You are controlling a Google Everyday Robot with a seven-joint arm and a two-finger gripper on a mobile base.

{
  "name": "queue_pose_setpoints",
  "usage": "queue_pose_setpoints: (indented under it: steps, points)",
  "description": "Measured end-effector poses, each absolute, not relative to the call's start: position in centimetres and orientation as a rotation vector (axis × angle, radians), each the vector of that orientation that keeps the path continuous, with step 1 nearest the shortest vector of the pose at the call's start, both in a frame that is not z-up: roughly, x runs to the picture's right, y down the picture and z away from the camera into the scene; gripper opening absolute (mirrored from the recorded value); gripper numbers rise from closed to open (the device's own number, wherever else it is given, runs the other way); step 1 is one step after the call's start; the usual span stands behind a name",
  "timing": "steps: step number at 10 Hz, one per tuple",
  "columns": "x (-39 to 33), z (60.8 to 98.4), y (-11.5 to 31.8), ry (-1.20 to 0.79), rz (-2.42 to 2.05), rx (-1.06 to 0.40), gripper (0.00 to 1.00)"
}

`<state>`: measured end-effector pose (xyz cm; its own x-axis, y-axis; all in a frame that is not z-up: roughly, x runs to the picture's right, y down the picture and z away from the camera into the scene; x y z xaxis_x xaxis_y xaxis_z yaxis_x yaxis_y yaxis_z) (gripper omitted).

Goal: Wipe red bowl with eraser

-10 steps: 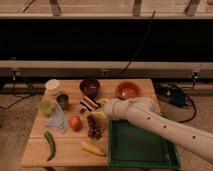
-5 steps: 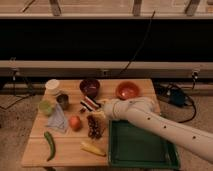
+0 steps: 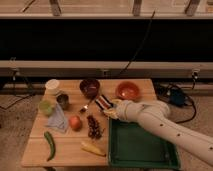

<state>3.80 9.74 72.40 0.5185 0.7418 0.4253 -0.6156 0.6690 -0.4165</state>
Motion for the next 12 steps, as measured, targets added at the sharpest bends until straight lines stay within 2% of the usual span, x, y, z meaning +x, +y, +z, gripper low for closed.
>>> queue_pose_setpoints:
  steps: [5, 12]
  points:
    - [10.3, 73.1, 8.8, -0.512, 0.933, -0.116, 0.00]
    - [13.0, 79.6, 3.0, -0.460, 1.005, 0.024, 0.00]
